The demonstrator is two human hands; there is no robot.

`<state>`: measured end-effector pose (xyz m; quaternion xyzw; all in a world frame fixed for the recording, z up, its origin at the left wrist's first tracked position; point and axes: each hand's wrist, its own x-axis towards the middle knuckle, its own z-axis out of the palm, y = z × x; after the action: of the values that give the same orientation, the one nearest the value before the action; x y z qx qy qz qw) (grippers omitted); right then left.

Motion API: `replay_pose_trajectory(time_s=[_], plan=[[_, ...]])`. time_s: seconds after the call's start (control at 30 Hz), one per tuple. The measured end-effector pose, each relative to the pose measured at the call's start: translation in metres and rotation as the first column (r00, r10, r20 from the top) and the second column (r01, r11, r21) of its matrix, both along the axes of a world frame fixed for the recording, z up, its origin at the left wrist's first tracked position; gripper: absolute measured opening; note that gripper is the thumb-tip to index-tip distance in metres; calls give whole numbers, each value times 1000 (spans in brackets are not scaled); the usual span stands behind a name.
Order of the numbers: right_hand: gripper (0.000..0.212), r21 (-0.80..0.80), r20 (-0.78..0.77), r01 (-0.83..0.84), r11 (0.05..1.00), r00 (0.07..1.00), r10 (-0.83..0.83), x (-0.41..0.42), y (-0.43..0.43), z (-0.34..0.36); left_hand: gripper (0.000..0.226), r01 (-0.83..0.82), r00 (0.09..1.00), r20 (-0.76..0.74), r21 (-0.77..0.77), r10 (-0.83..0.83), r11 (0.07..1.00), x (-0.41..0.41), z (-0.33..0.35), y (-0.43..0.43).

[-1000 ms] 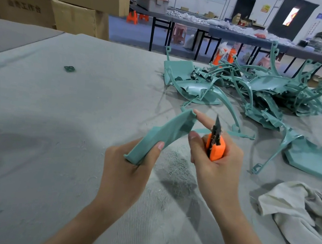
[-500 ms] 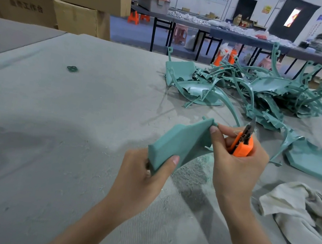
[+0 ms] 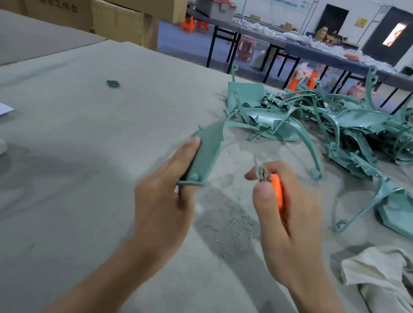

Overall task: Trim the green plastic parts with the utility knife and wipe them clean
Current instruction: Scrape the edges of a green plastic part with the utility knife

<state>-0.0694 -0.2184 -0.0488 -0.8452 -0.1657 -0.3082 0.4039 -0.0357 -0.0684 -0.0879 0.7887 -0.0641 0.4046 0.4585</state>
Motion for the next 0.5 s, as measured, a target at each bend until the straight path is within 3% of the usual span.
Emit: replay_pose_trajectory(time_s=[0.17, 0.5], plan=[[51, -231, -18, 9, 973, 1000, -14, -7, 10, -2, 57, -58, 998, -21, 80, 60, 995, 4, 0, 3], [50, -347, -2, 47, 937, 999, -51, -6, 12, -2, 53, -39, 995, -86, 110, 49, 993, 1, 1, 2]])
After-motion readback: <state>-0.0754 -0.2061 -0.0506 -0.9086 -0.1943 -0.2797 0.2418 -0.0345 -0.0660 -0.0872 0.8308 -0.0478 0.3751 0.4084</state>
